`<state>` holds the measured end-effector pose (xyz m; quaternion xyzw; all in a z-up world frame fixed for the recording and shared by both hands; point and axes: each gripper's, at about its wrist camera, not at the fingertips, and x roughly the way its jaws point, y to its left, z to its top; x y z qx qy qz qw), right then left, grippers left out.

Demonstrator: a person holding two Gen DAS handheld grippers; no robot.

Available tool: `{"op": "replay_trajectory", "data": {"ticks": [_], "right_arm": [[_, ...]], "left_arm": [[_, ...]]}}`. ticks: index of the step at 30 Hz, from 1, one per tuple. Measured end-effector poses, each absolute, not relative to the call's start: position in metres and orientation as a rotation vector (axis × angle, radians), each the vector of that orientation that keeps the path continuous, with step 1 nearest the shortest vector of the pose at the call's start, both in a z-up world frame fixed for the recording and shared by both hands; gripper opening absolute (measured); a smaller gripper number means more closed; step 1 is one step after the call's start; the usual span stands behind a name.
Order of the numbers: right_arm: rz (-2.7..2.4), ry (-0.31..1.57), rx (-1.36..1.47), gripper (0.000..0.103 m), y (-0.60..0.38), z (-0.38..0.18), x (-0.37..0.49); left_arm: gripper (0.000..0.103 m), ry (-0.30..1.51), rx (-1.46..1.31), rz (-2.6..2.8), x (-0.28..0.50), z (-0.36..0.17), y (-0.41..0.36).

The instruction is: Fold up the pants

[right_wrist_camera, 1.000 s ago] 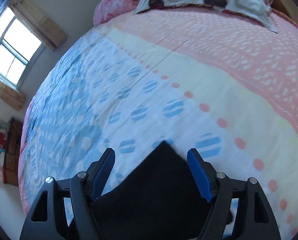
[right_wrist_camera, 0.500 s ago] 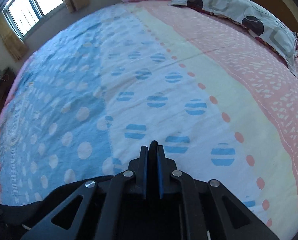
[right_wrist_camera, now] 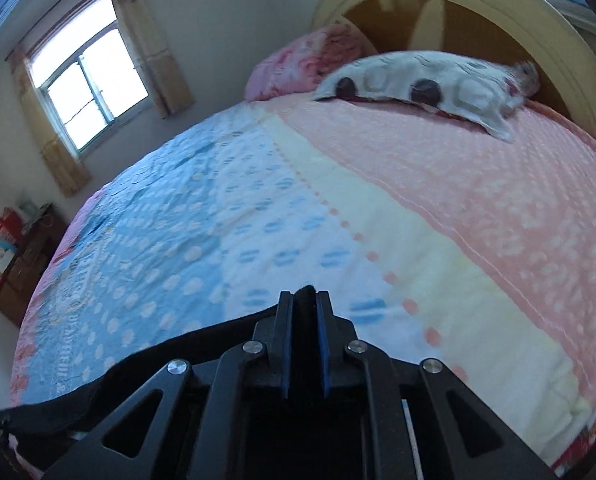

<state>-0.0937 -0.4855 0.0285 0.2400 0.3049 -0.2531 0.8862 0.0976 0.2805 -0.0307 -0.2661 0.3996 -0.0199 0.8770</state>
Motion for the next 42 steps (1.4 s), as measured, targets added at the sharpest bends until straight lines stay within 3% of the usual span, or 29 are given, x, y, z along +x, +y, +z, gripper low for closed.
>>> {"op": "replay_trajectory", "data": {"ticks": [2, 4, 5, 6, 9, 13, 20, 26, 28, 29, 30, 38, 42], "right_arm": [[-0.648, 0.549, 0.577, 0.014, -0.482, 0.025, -0.124], [-0.692, 0.409, 0.639, 0.032, -0.467, 0.032, -0.153], [-0.654, 0.347, 0.668, 0.058, -0.453, 0.037, -0.162], [-0.615, 0.318, 0.680, 0.075, -0.441, 0.043, -0.165], [-0.282, 0.290, 0.777, 0.078, -0.390, 0.051, -0.152], [0.118, 0.582, 0.793, 0.078, -0.300, 0.024, -0.078], [0.367, 0.985, 0.876, 0.068, -0.191, -0.064, 0.017], [0.349, 0.985, 0.984, 0.067, -0.185, -0.086, 0.058], [0.320, 0.922, 0.935, 0.042, -0.190, -0.075, 0.064], [0.309, 0.911, 0.923, 0.019, -0.193, -0.073, 0.067], [0.308, 0.908, 0.931, 0.008, -0.194, -0.073, 0.069], [0.344, 0.781, 0.752, 0.004, -0.193, -0.032, 0.025], [0.390, 0.813, 0.645, 0.004, -0.178, -0.033, -0.018]], "left_arm": [[0.016, 0.831, -0.578, -0.052, 0.096, -0.030, 0.283], [0.016, 0.823, -0.573, -0.061, 0.095, -0.025, 0.282], [0.016, 0.819, -0.568, -0.067, 0.095, -0.022, 0.281], [0.016, 0.814, -0.565, -0.075, 0.094, -0.019, 0.281], [0.016, 0.796, -0.581, -0.099, 0.093, -0.010, 0.282], [0.016, 0.787, -0.587, -0.122, 0.095, -0.005, 0.282], [0.016, 0.788, -0.616, -0.149, 0.095, -0.002, 0.289], [0.016, 0.796, -0.637, -0.144, 0.096, -0.008, 0.297], [0.016, 0.801, -0.631, -0.139, 0.097, -0.009, 0.297], [0.016, 0.800, -0.631, -0.138, 0.097, -0.008, 0.297], [0.016, 0.800, -0.633, -0.139, 0.097, -0.009, 0.298], [0.016, 0.790, -0.612, -0.104, 0.079, -0.009, 0.306], [0.016, 0.825, -0.583, -0.056, 0.063, -0.025, 0.316]]}}
